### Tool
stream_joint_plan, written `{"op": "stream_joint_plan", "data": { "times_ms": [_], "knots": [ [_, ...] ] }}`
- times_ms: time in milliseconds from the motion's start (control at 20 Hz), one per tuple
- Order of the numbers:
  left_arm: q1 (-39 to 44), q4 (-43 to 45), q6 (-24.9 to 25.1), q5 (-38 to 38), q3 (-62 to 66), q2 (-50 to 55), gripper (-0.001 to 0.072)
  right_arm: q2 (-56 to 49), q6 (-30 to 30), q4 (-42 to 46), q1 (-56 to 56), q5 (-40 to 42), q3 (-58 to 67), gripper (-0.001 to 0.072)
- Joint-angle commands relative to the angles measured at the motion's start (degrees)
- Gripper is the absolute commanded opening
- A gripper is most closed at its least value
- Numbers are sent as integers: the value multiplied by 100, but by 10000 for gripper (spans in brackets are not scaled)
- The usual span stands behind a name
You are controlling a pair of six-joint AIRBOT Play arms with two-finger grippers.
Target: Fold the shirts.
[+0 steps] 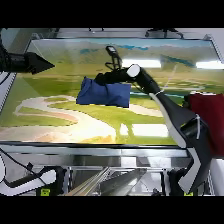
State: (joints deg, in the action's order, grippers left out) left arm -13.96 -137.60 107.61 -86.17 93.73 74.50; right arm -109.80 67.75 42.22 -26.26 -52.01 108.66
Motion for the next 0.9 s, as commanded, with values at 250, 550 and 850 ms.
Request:
{"op": "stream_joint_plan", "data": {
  "times_ms": [250, 550, 850],
  "knots": [
    [-59, -46, 96, -2, -597, -70, 17, 376, 2024, 1930, 1534, -2284, -455, 697],
    [-59, -39, 98, 2, -597, -70, 17, -625, 2028, 1019, 1499, -1849, -494, 697],
    [-61, -37, 101, 37, -597, -68, 17, -1196, 1681, 538, 1102, -1322, -487, 579]
  ]
}}
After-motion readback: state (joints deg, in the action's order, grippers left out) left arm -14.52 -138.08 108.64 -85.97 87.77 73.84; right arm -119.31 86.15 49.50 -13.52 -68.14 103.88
